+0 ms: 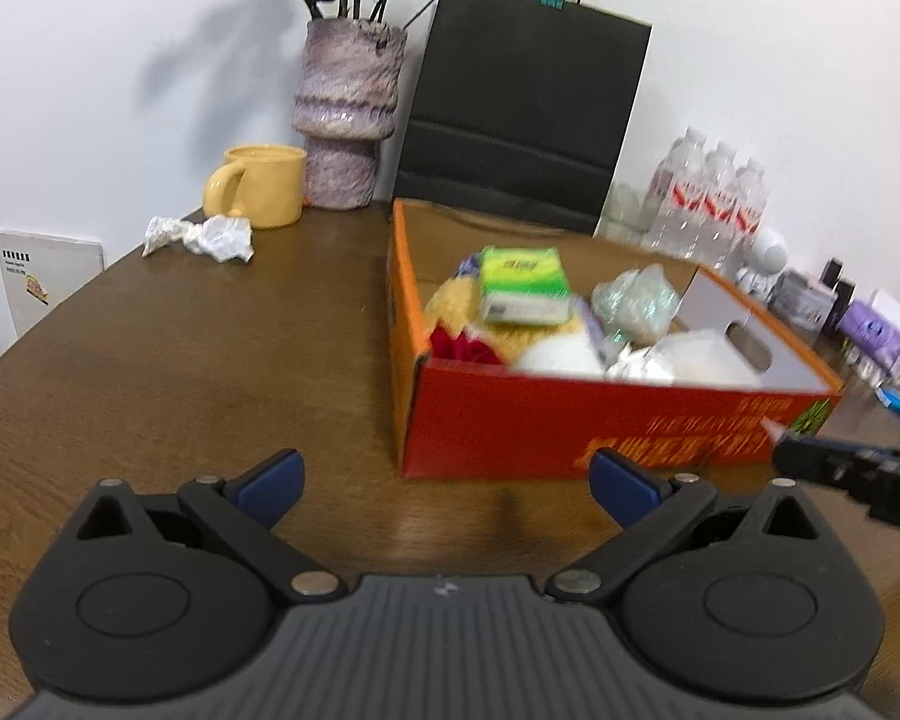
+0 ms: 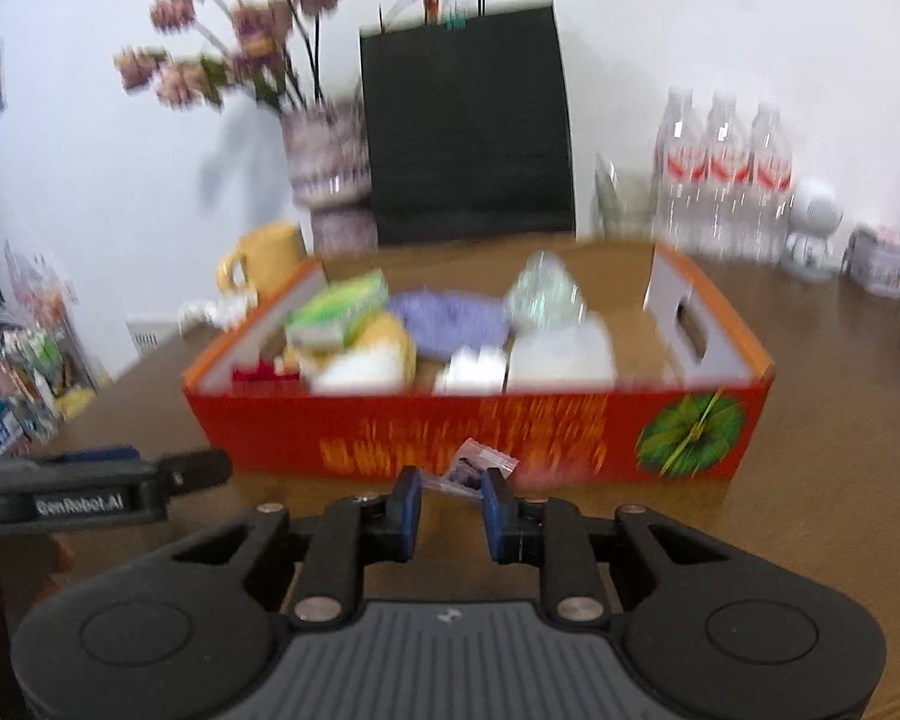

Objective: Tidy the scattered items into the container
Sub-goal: 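Carry the candy into the box and open the right gripper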

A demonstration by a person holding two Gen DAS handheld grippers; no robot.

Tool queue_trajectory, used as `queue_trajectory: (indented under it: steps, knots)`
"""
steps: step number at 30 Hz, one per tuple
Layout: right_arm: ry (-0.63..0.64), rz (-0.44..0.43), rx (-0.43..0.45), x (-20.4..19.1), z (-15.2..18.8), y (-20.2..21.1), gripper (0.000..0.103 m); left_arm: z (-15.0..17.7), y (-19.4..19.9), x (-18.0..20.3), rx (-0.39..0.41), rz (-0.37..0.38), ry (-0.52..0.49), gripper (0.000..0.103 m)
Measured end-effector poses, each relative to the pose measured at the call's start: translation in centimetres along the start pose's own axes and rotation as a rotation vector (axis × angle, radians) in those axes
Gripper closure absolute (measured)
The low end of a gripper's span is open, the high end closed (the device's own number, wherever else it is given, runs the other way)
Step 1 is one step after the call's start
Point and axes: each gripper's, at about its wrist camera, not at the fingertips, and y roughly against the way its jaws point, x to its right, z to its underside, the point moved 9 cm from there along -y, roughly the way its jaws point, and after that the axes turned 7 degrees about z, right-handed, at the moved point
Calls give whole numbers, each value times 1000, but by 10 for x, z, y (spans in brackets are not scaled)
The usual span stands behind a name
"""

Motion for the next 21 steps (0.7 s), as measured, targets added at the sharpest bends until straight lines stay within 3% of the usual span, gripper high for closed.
queue_trajectory:
  steps: [7,12,18,19,20,21]
  knots:
    - [18,28,100,24,-68,-2,83,-49,1,33,73,-4,-56,0]
    - [44,49,57,33,-93,-37,83,-71,-10,48,77,-18,-71,0]
    - [78,39,-18,27,-95,-72,79,-76,-25,48,48,-59,-57,0]
    - [81,36,-35,26,-93,-75,60,-77,-27,48,42,-69,-57,0]
    - [85,42,-50,24,-91,-76,25,-77,-29,46,37,-78,-58,0]
    - [94,56,-61,23,-89,-77,10,-77,-30,45,33,-89,-58,0]
